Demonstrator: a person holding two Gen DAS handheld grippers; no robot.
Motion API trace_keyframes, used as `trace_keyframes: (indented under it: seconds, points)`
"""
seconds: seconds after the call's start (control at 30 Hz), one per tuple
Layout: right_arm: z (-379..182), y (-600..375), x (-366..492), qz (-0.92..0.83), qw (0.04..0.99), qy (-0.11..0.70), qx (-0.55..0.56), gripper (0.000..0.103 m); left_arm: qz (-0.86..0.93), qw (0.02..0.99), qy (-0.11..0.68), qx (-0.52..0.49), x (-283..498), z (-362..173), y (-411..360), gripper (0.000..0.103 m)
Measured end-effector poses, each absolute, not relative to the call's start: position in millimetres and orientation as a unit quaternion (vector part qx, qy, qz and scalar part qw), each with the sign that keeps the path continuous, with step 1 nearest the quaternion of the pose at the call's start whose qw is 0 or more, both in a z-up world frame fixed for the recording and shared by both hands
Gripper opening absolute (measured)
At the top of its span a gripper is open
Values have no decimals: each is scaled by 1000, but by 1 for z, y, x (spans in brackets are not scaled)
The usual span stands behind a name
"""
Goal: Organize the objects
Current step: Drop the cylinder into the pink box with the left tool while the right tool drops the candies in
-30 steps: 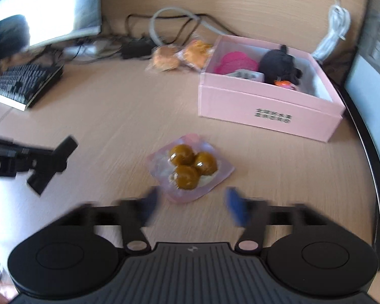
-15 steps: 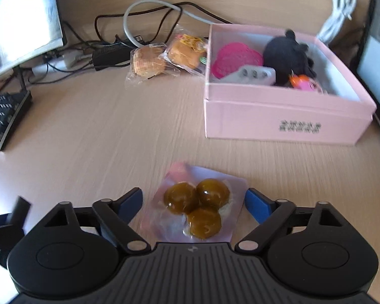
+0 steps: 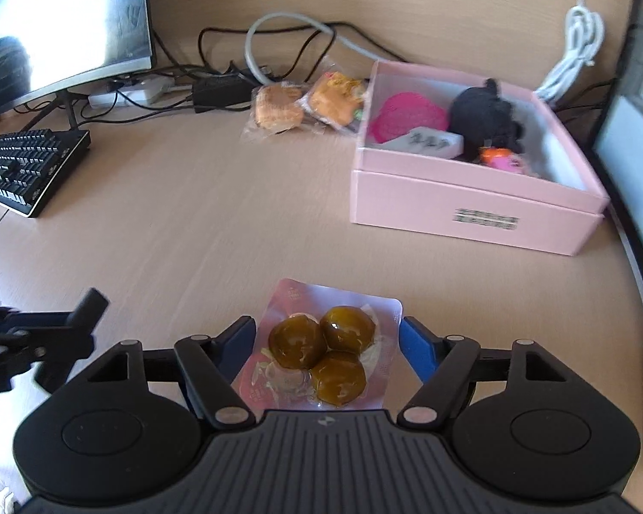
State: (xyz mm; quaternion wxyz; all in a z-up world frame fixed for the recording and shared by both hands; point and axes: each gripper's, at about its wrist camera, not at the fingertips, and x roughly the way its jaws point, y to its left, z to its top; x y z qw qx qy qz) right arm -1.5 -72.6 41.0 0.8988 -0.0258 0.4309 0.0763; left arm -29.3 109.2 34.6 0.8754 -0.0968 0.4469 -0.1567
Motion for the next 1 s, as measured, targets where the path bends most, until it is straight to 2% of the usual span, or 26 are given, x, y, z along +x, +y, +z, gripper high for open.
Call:
trace_keyframes:
  seconds: [0.2, 0.6, 0.7, 0.8, 1.0]
  points:
    - [70, -109, -31, 49, 911, 410, -19, 74, -203, 873, 436, -83, -23, 45, 77, 22]
    - [119, -165, -76, -12, 945, 325, -6, 74, -250, 917, 305, -63, 90, 155, -12, 22]
    - [118, -175, -79, -25, 947, 319, 3, 74, -268, 908, 308, -92, 129, 145, -37, 23]
    - [114, -184, -78, -34, 947, 320, 12, 74, -245, 913, 315, -79, 154, 115, -57, 24]
    - [109, -192, -68, -29, 946, 322, 16, 74, -218, 914, 328, -97, 138, 96, -35, 24]
